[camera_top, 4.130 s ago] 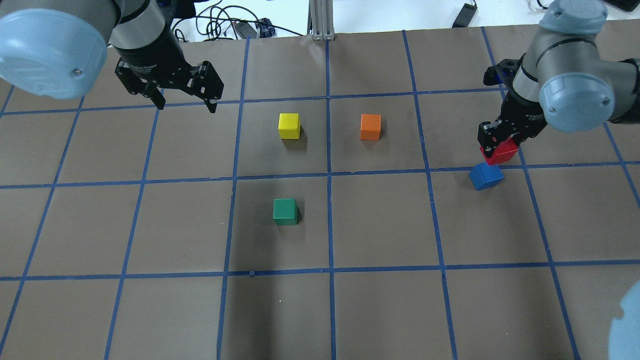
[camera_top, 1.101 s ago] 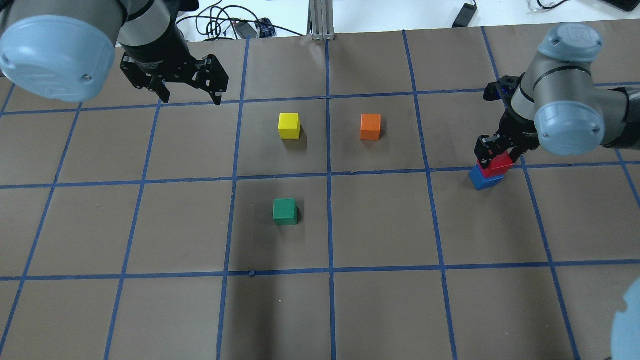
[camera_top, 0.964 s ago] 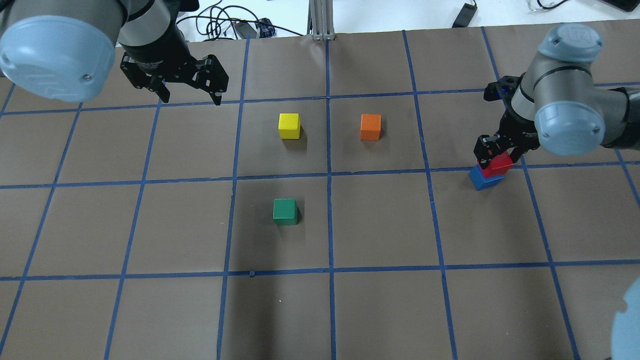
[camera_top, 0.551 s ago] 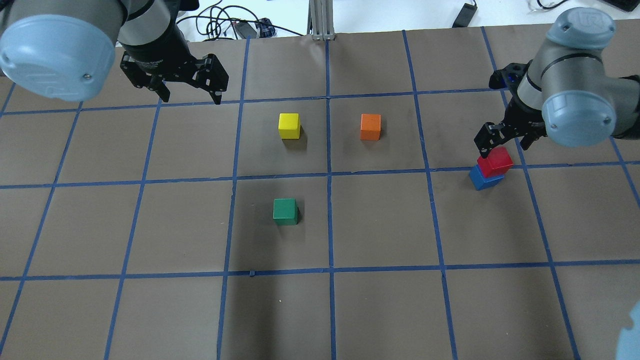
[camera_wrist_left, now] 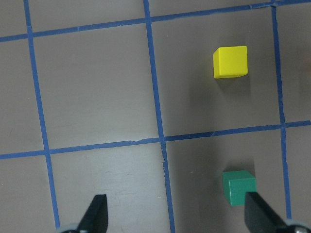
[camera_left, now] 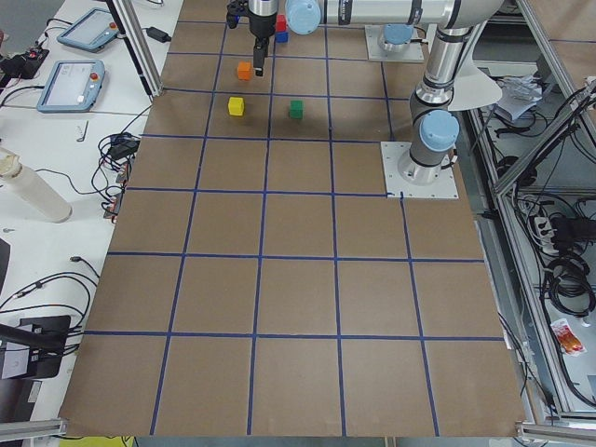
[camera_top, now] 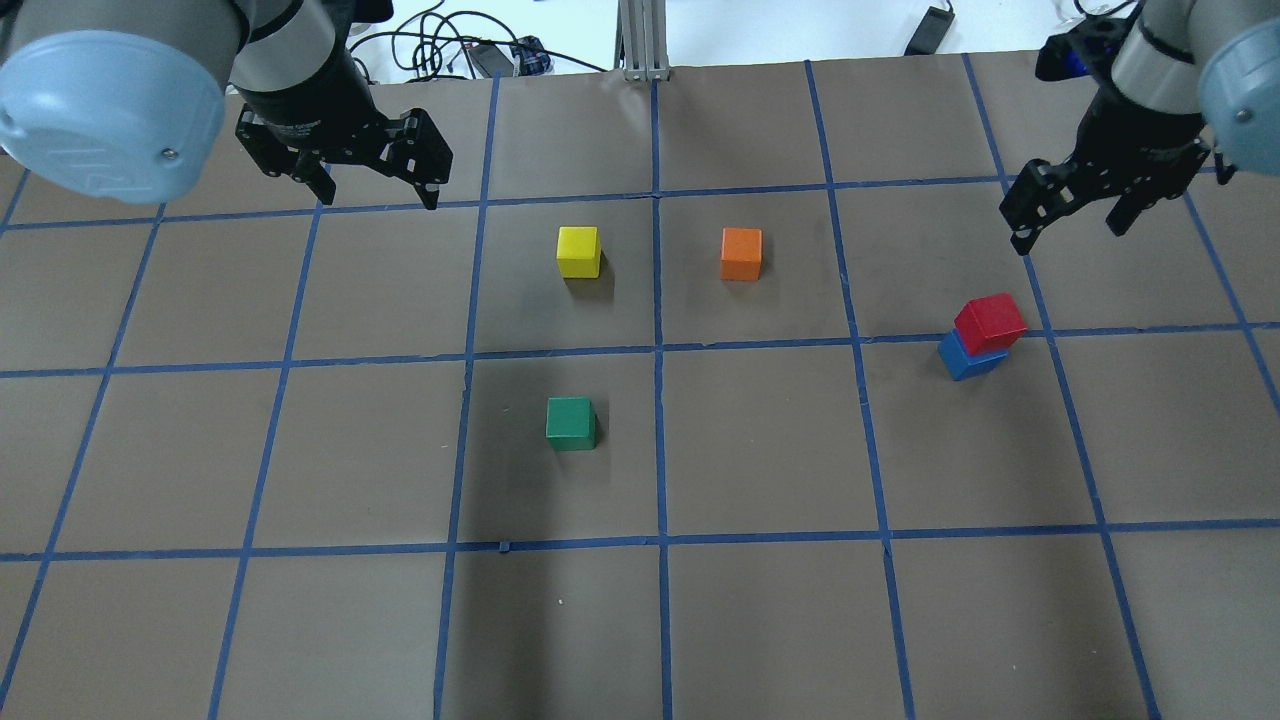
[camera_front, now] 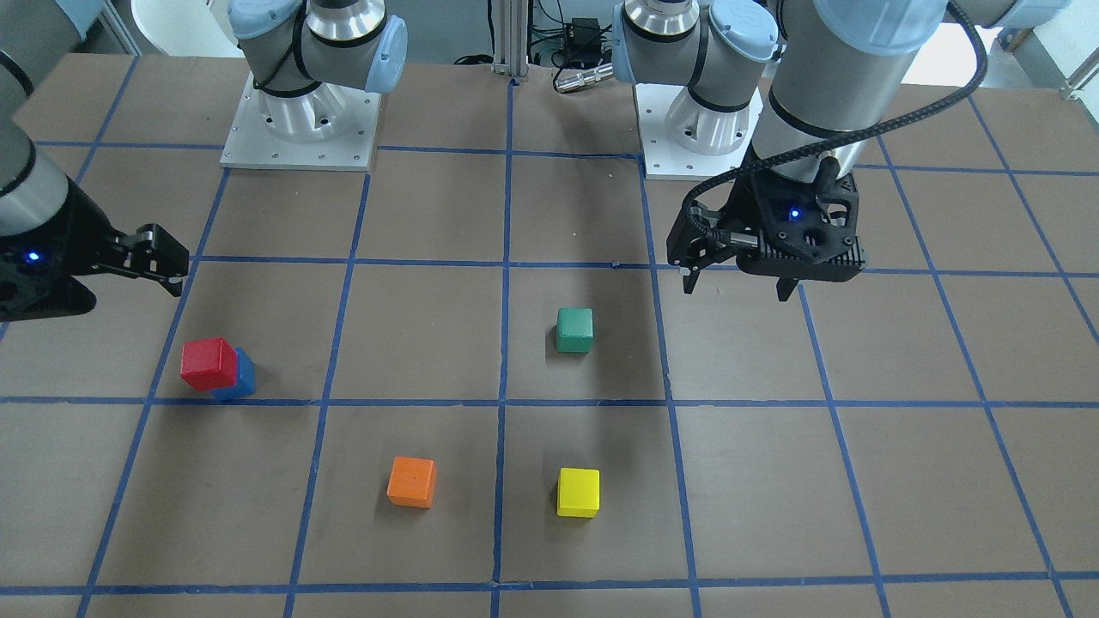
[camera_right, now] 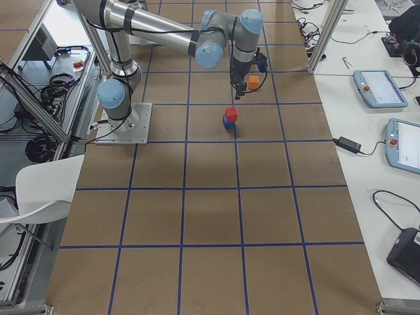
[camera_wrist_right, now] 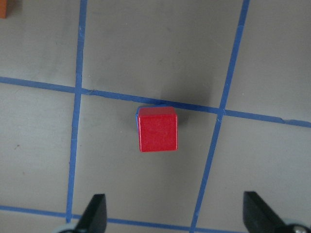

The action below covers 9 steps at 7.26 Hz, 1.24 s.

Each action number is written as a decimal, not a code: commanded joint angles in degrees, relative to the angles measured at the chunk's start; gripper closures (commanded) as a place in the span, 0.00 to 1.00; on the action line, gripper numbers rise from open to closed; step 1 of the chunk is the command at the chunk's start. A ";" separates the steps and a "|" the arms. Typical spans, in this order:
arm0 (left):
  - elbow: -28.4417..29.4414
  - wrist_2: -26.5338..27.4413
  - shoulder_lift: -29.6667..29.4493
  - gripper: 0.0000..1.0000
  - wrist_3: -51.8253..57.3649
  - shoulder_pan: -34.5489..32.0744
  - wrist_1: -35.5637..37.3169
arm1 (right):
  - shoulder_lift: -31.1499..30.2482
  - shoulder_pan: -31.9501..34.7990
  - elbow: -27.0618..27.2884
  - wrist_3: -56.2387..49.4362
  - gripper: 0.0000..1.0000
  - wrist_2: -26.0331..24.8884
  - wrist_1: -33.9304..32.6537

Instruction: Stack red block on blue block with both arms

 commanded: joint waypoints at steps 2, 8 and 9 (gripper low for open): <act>0.44 -0.04 -0.37 0.00 -0.22 0.03 0.03 | -2.04 3.68 -6.45 6.82 0.00 3.19 7.71; 0.44 0.31 -0.55 0.00 -0.31 -0.24 0.11 | -3.18 11.52 -0.67 15.06 0.00 5.83 6.40; 0.44 0.31 -0.55 0.00 -0.39 -0.24 0.03 | -3.53 11.62 0.04 15.23 0.00 8.73 6.39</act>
